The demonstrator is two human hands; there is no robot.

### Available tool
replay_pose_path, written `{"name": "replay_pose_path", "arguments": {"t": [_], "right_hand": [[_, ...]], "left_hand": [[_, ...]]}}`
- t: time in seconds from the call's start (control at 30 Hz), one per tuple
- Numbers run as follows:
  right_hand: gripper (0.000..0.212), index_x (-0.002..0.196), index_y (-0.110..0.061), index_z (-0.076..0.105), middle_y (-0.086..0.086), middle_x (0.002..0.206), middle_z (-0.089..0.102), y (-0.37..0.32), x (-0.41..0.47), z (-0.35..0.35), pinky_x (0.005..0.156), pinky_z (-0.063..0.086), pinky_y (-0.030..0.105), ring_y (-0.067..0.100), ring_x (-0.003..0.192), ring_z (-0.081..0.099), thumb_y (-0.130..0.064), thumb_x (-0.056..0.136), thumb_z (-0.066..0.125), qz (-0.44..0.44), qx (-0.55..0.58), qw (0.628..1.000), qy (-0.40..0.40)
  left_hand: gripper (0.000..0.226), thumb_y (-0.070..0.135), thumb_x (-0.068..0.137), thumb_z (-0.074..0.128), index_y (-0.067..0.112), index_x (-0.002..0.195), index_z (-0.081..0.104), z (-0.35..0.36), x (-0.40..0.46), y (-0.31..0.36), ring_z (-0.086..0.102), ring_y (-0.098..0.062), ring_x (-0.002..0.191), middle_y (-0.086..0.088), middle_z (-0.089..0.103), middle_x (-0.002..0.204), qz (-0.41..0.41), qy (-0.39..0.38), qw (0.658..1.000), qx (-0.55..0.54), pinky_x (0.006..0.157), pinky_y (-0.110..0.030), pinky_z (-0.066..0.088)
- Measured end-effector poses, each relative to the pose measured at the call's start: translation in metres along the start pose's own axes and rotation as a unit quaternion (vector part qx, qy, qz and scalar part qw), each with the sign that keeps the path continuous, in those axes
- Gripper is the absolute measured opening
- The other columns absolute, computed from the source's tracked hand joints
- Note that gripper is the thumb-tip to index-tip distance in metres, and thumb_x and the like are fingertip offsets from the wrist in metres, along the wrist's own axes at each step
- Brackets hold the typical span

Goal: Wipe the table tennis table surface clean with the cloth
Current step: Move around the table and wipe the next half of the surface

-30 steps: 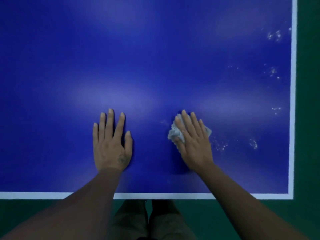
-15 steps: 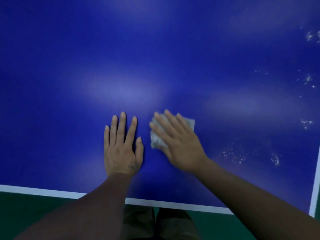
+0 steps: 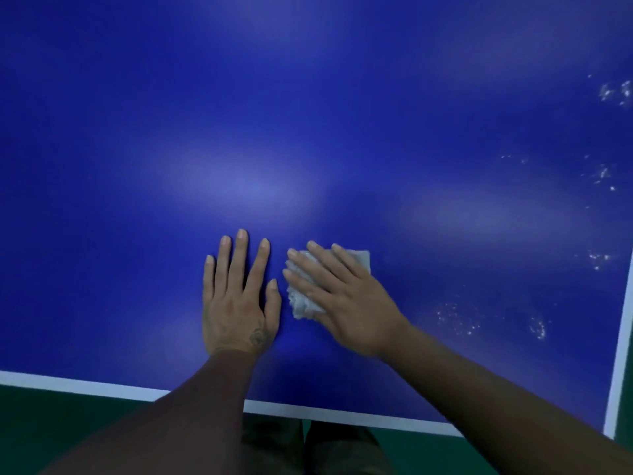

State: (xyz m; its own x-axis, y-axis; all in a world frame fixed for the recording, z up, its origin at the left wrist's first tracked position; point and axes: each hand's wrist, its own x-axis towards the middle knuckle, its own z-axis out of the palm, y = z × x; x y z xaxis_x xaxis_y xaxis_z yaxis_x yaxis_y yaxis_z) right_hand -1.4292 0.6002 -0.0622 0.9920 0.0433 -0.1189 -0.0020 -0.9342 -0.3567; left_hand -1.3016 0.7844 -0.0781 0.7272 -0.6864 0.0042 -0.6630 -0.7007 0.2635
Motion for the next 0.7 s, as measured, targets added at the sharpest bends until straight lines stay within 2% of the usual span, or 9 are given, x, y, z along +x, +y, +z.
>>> {"name": "replay_pose_path", "arguments": {"t": [0.03,0.1,0.2,0.27,0.37,0.53,0.63,0.7], "right_hand": [[0.066,0.170,-0.023,0.022,0.003,0.179,0.009,0.007,0.001,-0.002,0.134,0.008,0.052,0.027,0.166,0.002,-0.038,0.111,0.045,-0.017,-0.008,1.000,-0.007],[0.064,0.169,-0.022,0.026,0.004,0.178,0.015,0.036,0.008,-0.010,0.134,0.008,0.051,0.029,0.166,0.008,-0.039,0.111,0.046,0.002,-0.020,1.000,0.006],[0.061,0.167,-0.019,0.034,0.006,0.176,0.025,0.089,0.006,-0.022,0.132,0.015,0.055,0.033,0.163,0.021,-0.033,0.109,0.047,0.125,-0.037,0.989,0.074],[0.057,0.167,-0.020,0.033,0.003,0.176,0.026,0.099,-0.010,-0.023,0.132,0.015,0.055,0.030,0.164,0.020,-0.038,0.114,0.043,0.223,-0.027,0.967,0.123],[0.058,0.167,-0.019,0.032,0.002,0.176,0.024,0.058,-0.041,-0.006,0.133,0.011,0.050,0.026,0.165,0.015,-0.040,0.115,0.043,0.295,-0.006,0.942,0.159],[0.060,0.168,-0.017,0.031,0.003,0.177,0.021,-0.046,-0.091,0.037,0.132,0.016,0.054,0.027,0.165,0.012,-0.037,0.113,0.044,0.267,-0.011,0.956,0.120],[0.059,0.168,-0.019,0.030,0.001,0.178,0.020,-0.044,-0.097,0.035,0.134,0.010,0.050,0.027,0.165,0.011,-0.035,0.114,0.044,0.269,-0.008,0.956,0.113],[0.058,0.169,-0.020,0.029,0.001,0.178,0.019,-0.026,-0.090,0.025,0.133,0.006,0.047,0.027,0.165,0.010,-0.037,0.115,0.042,0.342,0.019,0.930,0.131]], "left_hand": [[0.062,0.030,0.105,0.051,0.019,0.164,0.038,0.000,0.000,0.000,0.016,-0.031,0.164,-0.009,0.024,0.175,0.000,0.001,1.000,-0.001,0.129,-0.059,0.020],[0.062,0.030,0.105,0.050,0.019,0.164,0.038,-0.001,0.001,0.001,0.016,-0.031,0.164,-0.009,0.024,0.175,0.000,0.004,1.000,-0.004,0.130,-0.058,0.019],[0.061,0.032,0.107,0.047,0.019,0.165,0.037,-0.001,0.001,0.001,0.013,-0.030,0.164,-0.008,0.023,0.175,0.002,-0.001,1.000,-0.002,0.131,-0.057,0.017],[0.061,0.034,0.107,0.046,0.020,0.165,0.036,0.000,0.000,0.000,0.012,-0.029,0.164,-0.008,0.022,0.176,0.001,0.000,1.000,0.005,0.131,-0.056,0.017],[0.061,0.037,0.108,0.044,0.022,0.166,0.034,-0.001,0.000,-0.001,0.011,-0.028,0.165,-0.007,0.020,0.176,0.004,-0.004,1.000,0.006,0.132,-0.055,0.014],[0.062,0.043,0.111,0.035,0.025,0.169,0.023,-0.005,-0.004,-0.003,0.003,-0.025,0.165,-0.004,0.011,0.178,0.004,-0.036,0.999,0.015,0.133,-0.050,0.007],[0.060,0.041,0.111,0.037,0.023,0.168,0.029,-0.007,-0.005,-0.009,0.007,-0.026,0.165,-0.005,0.016,0.177,0.022,-0.029,0.999,-0.014,0.134,-0.050,0.008],[0.060,0.041,0.111,0.038,0.022,0.167,0.030,-0.010,-0.005,-0.015,0.007,-0.027,0.165,-0.005,0.016,0.177,0.038,-0.037,0.998,-0.022,0.134,-0.049,0.007]]}}
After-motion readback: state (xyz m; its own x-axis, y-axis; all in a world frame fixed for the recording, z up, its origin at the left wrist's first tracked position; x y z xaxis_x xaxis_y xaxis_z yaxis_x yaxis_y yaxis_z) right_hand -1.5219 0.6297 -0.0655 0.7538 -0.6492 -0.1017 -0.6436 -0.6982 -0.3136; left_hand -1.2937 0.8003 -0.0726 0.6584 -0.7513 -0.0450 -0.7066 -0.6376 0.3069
